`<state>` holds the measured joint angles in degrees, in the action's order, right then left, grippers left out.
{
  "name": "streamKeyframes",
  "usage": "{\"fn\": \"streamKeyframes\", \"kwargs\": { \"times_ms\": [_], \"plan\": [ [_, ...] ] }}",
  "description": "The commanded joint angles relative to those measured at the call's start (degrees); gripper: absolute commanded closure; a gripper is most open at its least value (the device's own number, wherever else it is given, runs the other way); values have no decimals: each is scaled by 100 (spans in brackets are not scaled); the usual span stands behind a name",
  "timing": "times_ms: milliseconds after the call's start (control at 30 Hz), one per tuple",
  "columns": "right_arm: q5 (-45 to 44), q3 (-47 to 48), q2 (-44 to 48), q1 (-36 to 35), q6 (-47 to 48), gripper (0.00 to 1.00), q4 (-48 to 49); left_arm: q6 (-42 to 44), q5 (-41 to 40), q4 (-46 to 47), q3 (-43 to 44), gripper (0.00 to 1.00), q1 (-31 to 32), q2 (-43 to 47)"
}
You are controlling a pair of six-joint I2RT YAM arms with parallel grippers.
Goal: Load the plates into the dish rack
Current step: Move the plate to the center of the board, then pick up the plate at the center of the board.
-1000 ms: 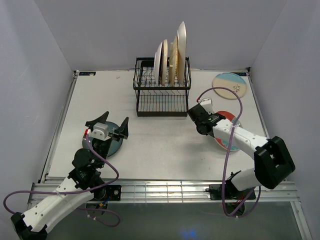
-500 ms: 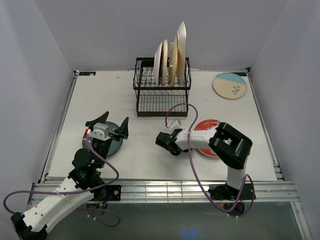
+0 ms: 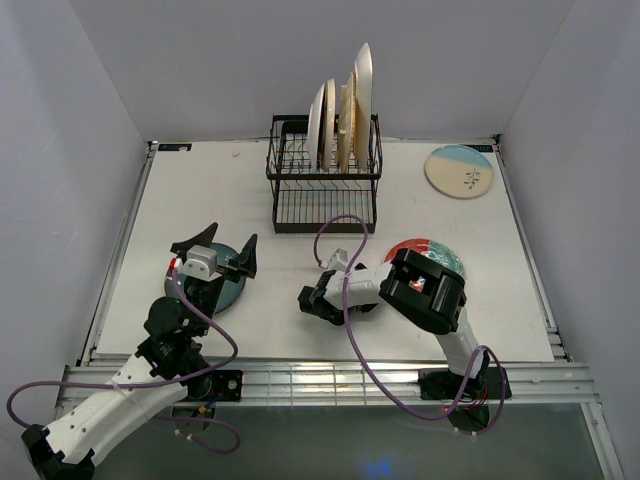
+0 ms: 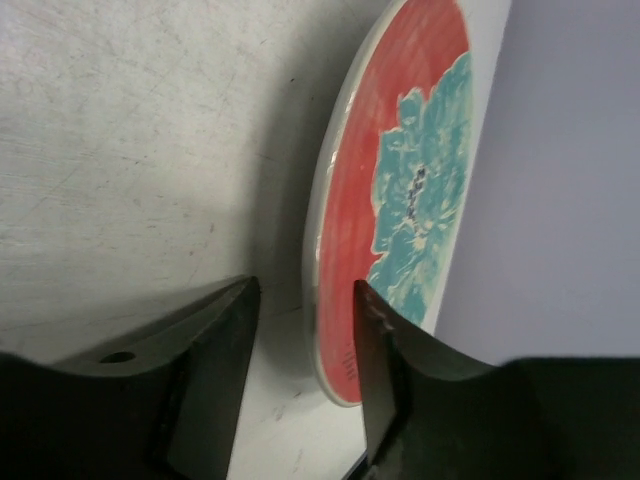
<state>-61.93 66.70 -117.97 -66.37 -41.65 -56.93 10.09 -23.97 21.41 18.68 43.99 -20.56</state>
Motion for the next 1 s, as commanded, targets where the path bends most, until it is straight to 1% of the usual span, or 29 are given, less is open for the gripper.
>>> {"fn": "streamKeyframes", "kwargs": {
  "times_ms": [0, 100, 233, 367, 400, 600, 767, 867, 933, 967],
  "plan": [
    [129, 116, -77, -69, -318, 48, 129, 11, 50, -5, 92, 6, -22, -19],
    [85, 142, -112, -69, -309, 44, 112, 11, 50, -5, 92, 6, -22, -10],
    [-73, 195, -173, -69, -493, 42, -81, 11, 50, -5, 92, 6, -22, -1],
    [-144, 195, -182, 27, -529, 44, -117, 11, 50, -5, 92, 6, -22, 8],
    [-144, 186, -174, 62, -529, 46, -117, 11, 50, -5, 92, 6, -22, 8],
    [-117, 203, -217, 282, -336, 48, -152, 2, 59, -5, 92, 6, -22, -1],
    [-135, -59, -244, 528, -520, 48, -354, 2, 59, -5, 83, 6, -22, 8],
    [-117, -174, -147, 564, -502, 53, -284, 2, 68, 4, 92, 6, -22, 8],
    [-143, -183, -112, 572, -458, 61, -223, 11, 68, 4, 83, 6, -22, 8],
    [-152, -183, -112, 572, -458, 67, -222, 2, 68, -5, 83, 6, -22, 8]
  ]
}}
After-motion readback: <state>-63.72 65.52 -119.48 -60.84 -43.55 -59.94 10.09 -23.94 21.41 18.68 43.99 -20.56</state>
